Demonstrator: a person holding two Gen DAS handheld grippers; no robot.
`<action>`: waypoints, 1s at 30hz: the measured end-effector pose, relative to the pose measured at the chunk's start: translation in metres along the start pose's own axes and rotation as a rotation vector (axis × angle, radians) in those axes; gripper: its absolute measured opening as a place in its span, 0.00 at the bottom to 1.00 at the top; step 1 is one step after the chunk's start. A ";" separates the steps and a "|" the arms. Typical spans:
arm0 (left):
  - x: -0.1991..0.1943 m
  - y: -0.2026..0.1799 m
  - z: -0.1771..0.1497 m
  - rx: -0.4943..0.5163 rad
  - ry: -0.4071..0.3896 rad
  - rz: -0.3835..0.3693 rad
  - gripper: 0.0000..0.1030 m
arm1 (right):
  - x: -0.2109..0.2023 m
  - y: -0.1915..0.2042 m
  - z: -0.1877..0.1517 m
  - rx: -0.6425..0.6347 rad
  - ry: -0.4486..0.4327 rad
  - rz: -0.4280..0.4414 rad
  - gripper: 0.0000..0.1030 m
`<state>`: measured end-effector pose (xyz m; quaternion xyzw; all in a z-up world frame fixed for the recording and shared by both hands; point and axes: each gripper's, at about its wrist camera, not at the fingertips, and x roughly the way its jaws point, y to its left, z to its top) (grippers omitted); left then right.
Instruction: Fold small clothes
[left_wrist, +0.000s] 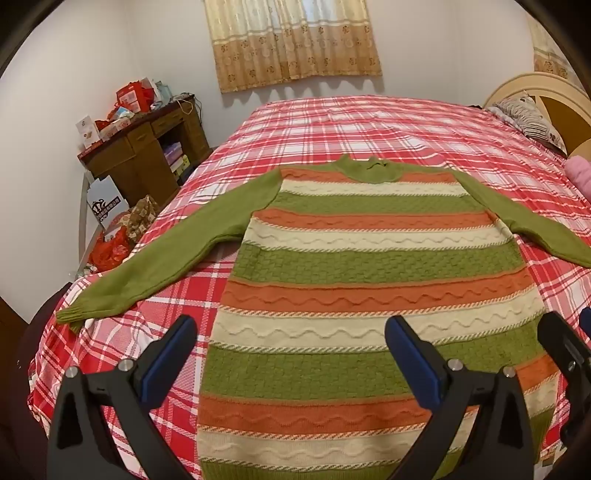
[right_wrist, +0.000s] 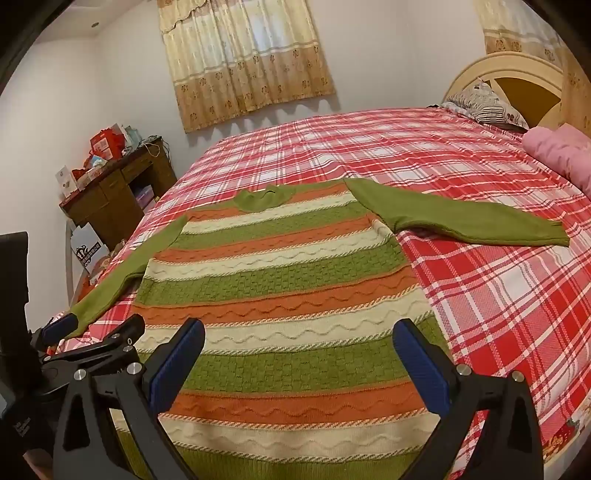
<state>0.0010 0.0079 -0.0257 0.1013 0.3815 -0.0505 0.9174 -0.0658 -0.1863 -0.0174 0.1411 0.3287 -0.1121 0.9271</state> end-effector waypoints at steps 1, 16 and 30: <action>0.000 0.000 0.000 0.000 -0.002 0.001 1.00 | 0.000 0.000 0.000 0.000 0.000 0.000 0.99; -0.001 -0.001 0.000 0.003 -0.001 0.000 1.00 | 0.002 0.000 -0.001 -0.006 -0.002 0.001 0.99; 0.000 -0.002 -0.001 0.004 0.002 0.000 1.00 | 0.002 -0.005 0.001 -0.010 -0.013 -0.015 0.99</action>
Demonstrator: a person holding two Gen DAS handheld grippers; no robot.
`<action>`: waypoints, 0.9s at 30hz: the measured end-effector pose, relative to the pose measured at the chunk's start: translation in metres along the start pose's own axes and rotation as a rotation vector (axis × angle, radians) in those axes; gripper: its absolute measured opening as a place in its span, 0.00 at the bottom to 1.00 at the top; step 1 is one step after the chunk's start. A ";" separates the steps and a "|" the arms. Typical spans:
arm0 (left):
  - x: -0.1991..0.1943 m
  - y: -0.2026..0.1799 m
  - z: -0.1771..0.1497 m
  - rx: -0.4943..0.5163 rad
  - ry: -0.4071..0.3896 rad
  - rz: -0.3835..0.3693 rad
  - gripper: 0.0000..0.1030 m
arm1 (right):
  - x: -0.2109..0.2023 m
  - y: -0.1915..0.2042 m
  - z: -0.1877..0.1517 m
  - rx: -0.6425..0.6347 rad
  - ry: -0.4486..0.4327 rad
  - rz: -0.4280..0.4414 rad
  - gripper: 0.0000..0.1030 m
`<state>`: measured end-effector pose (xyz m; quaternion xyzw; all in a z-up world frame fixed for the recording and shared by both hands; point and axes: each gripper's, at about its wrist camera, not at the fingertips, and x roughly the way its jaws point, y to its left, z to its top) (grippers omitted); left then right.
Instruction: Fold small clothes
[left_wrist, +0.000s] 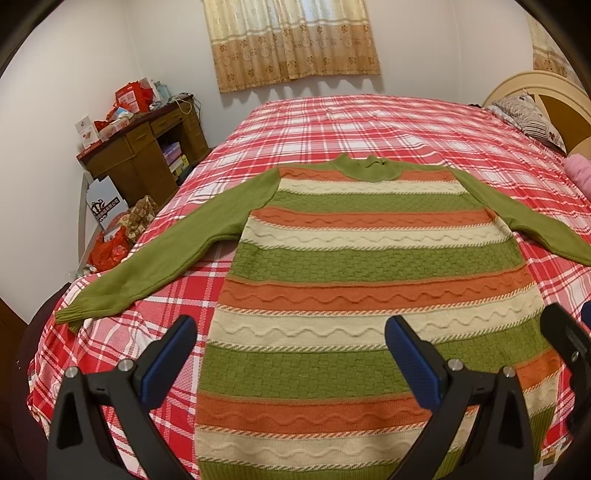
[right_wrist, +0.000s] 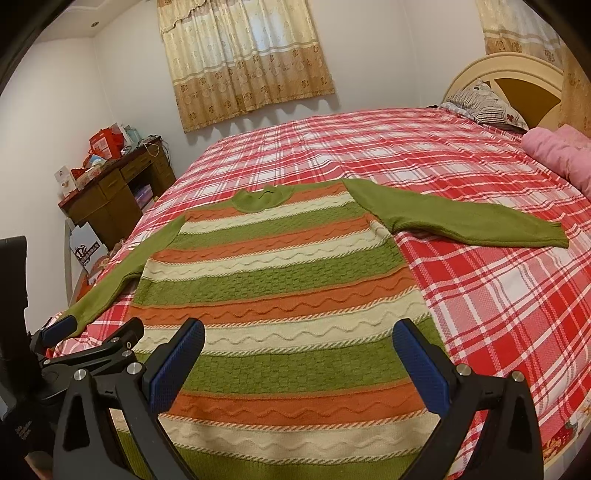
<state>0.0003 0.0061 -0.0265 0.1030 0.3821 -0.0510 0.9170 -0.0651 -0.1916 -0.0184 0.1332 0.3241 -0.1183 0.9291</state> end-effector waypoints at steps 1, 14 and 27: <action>0.000 0.000 0.000 0.000 0.000 -0.001 1.00 | 0.000 -0.002 0.001 -0.001 -0.004 -0.004 0.99; 0.034 0.000 0.008 -0.039 0.004 -0.080 1.00 | 0.008 -0.063 0.026 0.044 -0.095 -0.101 0.99; 0.086 0.029 0.049 -0.153 -0.042 0.066 1.00 | 0.008 -0.236 0.090 0.207 -0.162 -0.369 0.80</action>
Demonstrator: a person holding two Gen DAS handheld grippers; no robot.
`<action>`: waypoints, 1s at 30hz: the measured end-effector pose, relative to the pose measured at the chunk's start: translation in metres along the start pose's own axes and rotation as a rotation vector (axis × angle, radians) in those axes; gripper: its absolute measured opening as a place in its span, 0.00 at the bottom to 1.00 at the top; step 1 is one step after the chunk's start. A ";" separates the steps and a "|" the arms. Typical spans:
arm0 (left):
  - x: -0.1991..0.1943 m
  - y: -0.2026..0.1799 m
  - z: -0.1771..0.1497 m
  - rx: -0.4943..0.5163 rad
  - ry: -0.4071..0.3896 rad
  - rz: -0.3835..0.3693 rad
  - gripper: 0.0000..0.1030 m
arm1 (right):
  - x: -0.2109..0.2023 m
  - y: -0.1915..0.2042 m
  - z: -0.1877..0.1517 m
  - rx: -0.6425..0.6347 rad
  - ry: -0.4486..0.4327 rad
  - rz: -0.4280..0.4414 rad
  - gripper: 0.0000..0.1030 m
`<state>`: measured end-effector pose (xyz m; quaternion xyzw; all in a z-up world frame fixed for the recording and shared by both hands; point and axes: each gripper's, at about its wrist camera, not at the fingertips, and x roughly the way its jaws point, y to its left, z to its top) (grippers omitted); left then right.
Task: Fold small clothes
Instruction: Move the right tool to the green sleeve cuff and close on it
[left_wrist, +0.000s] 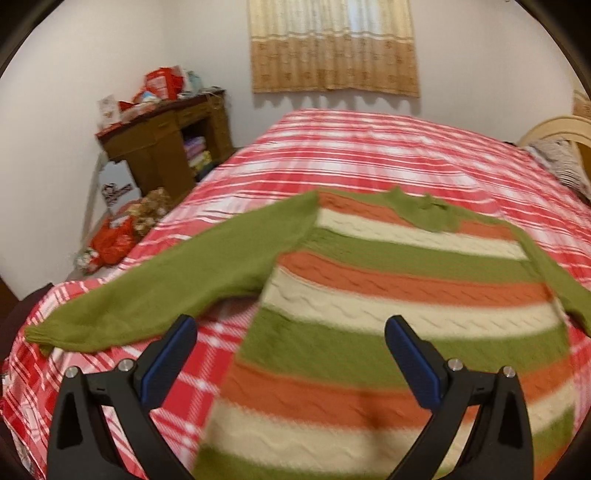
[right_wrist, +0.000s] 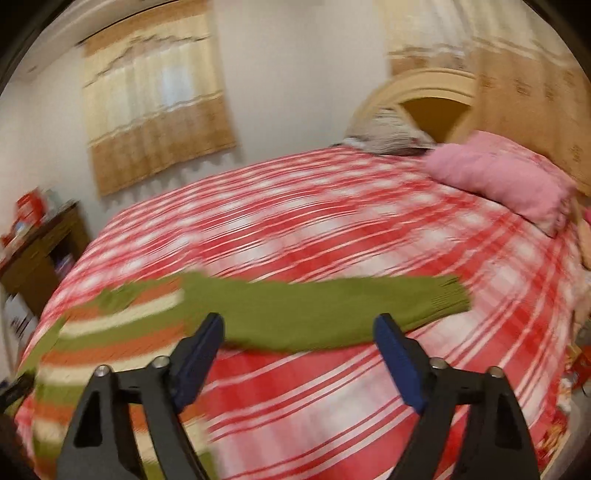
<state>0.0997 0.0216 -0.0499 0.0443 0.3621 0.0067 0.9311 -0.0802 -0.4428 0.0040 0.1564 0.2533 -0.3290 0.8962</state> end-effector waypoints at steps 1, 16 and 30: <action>0.007 0.002 0.001 -0.004 0.005 0.022 1.00 | 0.016 -0.016 0.005 0.023 0.017 -0.050 0.80; 0.040 -0.016 0.007 0.015 0.042 0.071 1.00 | 0.093 -0.083 0.023 -0.013 0.101 -0.310 0.80; 0.057 -0.022 0.000 -0.011 0.023 0.086 1.00 | 0.121 -0.107 0.021 0.023 0.148 -0.331 0.80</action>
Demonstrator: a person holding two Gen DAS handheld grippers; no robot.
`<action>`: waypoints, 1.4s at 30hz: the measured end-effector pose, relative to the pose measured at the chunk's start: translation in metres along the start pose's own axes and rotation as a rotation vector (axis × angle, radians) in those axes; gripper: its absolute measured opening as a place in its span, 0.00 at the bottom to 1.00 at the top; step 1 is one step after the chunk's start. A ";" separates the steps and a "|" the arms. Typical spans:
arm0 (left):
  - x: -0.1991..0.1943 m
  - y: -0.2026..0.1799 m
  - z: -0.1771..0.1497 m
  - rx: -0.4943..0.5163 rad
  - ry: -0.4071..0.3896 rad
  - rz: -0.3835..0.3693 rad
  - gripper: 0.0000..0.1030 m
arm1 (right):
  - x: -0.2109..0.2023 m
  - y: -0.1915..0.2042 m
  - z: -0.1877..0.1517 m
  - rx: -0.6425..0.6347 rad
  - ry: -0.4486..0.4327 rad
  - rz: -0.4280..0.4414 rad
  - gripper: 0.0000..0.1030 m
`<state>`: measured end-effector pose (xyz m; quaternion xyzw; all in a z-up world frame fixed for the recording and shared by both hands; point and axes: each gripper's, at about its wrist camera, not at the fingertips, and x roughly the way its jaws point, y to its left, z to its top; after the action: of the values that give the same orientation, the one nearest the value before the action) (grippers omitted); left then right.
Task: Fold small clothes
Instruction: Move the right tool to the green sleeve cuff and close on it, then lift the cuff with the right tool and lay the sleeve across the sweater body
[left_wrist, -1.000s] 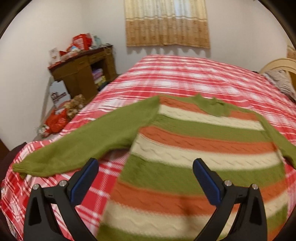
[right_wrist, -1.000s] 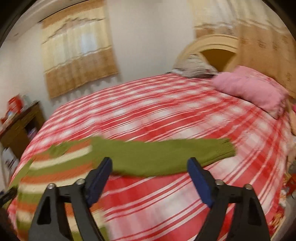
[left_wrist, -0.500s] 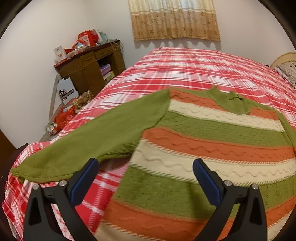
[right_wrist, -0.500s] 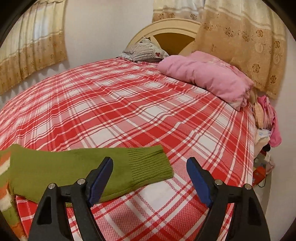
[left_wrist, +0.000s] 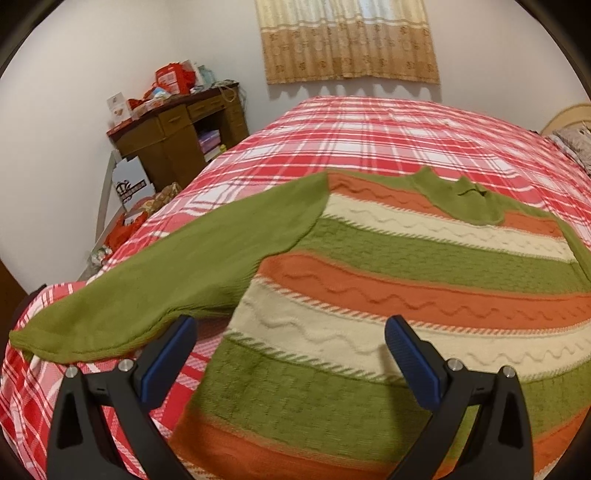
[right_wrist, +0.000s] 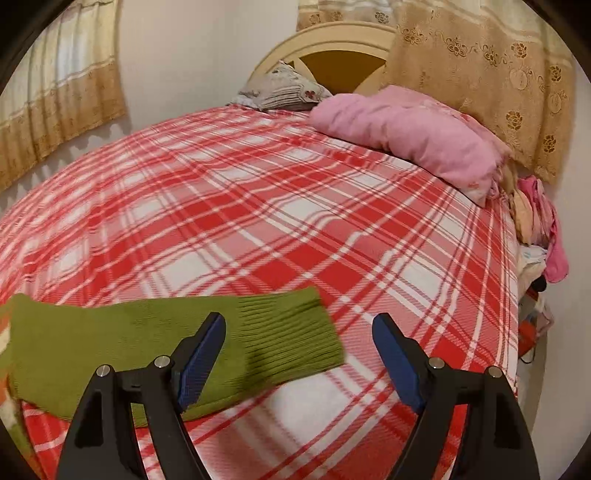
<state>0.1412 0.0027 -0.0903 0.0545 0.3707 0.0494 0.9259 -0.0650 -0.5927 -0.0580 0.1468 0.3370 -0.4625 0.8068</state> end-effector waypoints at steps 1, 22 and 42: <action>0.003 0.000 -0.001 -0.006 0.006 0.002 1.00 | 0.000 0.001 0.000 -0.008 0.001 -0.005 0.80; 0.019 0.007 -0.009 -0.082 0.082 -0.103 1.00 | 0.049 -0.004 -0.004 0.056 0.120 0.031 0.80; 0.019 0.014 -0.011 -0.093 0.066 -0.128 1.00 | 0.001 0.034 -0.004 -0.078 -0.009 0.077 0.15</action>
<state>0.1472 0.0202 -0.1092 -0.0139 0.4011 0.0088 0.9159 -0.0376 -0.5728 -0.0643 0.1263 0.3452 -0.4183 0.8306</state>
